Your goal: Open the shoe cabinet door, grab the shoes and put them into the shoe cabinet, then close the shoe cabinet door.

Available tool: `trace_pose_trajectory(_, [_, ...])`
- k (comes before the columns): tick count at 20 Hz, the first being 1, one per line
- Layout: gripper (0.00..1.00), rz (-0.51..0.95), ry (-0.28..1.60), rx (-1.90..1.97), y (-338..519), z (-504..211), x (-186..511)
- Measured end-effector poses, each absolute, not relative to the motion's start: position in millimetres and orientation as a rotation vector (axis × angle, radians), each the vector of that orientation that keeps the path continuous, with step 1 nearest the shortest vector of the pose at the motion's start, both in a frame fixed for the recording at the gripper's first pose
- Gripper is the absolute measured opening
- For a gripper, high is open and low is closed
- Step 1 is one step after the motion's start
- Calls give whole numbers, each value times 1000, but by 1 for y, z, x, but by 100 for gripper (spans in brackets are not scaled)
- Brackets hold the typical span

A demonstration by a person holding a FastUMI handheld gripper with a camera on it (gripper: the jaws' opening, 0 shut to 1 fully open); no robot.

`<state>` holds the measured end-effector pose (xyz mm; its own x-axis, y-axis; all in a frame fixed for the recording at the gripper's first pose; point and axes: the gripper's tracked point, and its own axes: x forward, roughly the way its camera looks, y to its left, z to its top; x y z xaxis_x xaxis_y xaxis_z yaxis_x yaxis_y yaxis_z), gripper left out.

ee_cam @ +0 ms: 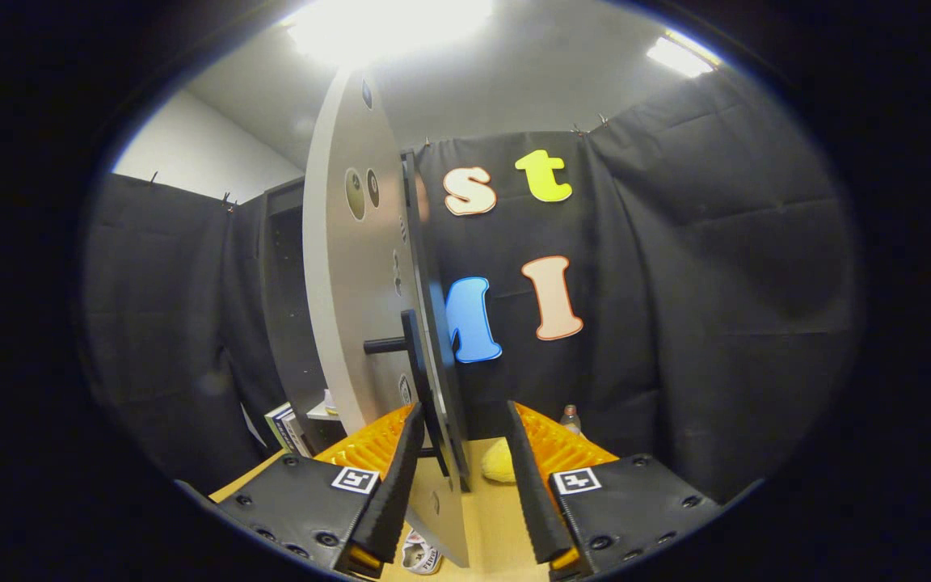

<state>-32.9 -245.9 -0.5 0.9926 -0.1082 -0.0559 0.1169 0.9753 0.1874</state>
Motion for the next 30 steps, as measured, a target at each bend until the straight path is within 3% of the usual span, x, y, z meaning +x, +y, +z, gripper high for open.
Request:
trace_pose_trajectory(6, [96,-121,27,210,-221,21,-72])
trace_pose_trajectory(21, [96,76,264,233,-68,-17,-76])
trace_pose_trajectory(30, [98,173,572,198,12,-153,-26])
